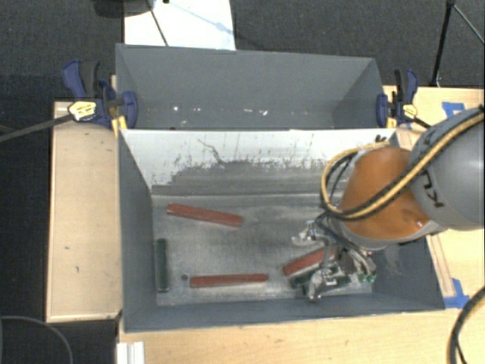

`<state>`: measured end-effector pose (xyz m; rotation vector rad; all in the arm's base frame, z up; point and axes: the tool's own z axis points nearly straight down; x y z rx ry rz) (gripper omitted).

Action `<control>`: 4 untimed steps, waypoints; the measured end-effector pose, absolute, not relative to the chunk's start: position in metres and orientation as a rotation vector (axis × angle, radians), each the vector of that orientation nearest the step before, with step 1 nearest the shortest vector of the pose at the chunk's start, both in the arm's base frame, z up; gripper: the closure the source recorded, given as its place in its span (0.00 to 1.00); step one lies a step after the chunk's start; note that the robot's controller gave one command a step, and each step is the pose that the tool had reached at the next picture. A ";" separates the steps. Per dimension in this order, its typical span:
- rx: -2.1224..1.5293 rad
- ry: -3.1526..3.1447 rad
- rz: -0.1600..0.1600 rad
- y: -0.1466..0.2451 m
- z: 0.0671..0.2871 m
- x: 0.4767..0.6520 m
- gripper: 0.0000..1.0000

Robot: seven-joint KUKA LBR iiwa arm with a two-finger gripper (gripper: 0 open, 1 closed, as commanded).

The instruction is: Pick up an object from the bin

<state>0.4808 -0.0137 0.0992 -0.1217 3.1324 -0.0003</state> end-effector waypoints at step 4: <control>0.096 3.136 -0.005 -0.010 0.074 0.490 1.00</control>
Offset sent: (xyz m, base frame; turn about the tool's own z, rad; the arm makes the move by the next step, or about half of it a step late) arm -0.0040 -0.0161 0.0144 0.1754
